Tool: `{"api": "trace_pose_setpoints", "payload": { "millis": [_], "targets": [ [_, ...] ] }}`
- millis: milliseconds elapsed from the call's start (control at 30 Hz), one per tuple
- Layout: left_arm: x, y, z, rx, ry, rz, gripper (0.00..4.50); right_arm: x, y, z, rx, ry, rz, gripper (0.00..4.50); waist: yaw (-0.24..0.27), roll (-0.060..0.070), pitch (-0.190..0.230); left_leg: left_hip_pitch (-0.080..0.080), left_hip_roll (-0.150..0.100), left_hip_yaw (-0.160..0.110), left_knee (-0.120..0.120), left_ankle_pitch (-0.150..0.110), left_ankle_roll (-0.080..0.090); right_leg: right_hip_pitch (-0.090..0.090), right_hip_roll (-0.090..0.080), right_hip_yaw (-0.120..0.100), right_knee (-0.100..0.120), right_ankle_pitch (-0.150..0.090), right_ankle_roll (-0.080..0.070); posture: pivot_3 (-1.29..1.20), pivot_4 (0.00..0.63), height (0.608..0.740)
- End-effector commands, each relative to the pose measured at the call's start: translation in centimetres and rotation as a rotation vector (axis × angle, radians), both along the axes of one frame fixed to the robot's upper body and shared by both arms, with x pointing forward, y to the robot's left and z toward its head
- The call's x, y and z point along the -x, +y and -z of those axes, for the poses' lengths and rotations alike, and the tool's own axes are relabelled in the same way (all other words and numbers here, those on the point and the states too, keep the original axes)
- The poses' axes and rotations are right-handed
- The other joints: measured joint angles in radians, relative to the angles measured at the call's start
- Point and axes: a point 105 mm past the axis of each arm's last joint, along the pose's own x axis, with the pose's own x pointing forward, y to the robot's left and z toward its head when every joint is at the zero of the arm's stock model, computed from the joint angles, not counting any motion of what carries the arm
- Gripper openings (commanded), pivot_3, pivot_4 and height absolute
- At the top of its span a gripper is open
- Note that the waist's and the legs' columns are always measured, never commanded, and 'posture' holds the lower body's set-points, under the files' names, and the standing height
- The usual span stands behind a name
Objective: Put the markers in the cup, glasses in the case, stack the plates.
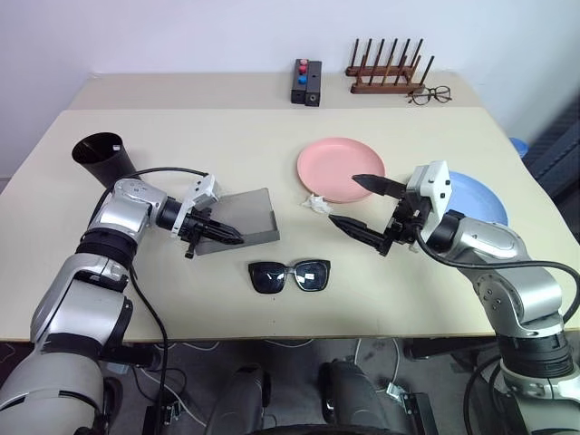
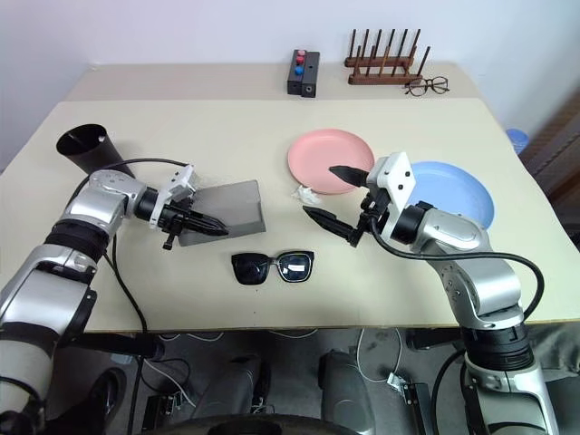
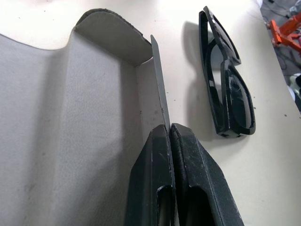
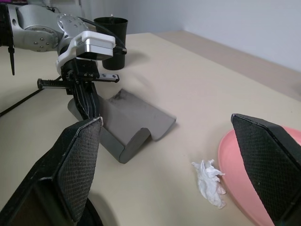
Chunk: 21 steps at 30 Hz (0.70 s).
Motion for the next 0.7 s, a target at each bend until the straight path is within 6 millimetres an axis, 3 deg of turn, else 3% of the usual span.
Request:
{"api": "trace_pose_setpoints", "payload": {
  "millis": [33, 400, 700],
  "targets": [
    [0.0, 0.3, -0.2, -0.002, -0.011, -0.003, 0.02, 0.2, 0.3, -1.1, 0.000, -0.053, -0.017, 4.50, 0.000, 0.000, 0.000, 0.000, 0.000, 0.000, 0.000, 0.000, 0.000, 0.000, 0.000, 0.000, 0.000, 0.000, 0.000, 0.00, 0.150, 0.740],
    [0.5, -1.5, -0.8, -0.037, -0.118, 0.170, 0.02, 0.2, 0.4, -1.1, -0.001, -0.052, -0.020, 4.50, 0.002, 0.000, 0.000, 0.000, 0.000, 0.000, 0.000, 0.000, 0.000, 0.000, 0.000, 0.000, 0.000, 0.000, 0.000, 0.00, 0.150, 0.740],
    [0.0, -1.9, -0.7, -0.077, -0.148, 0.208, 0.02, 0.5, 0.4, -0.9, -0.001, -0.047, -0.013, 4.50, 0.001, 0.000, 0.000, 0.000, 0.000, 0.000, 0.000, 0.000, 0.000, 0.000, 0.000, 0.000, 0.000, 0.000, 0.000, 0.00, 0.150, 0.740]
  ]
}}
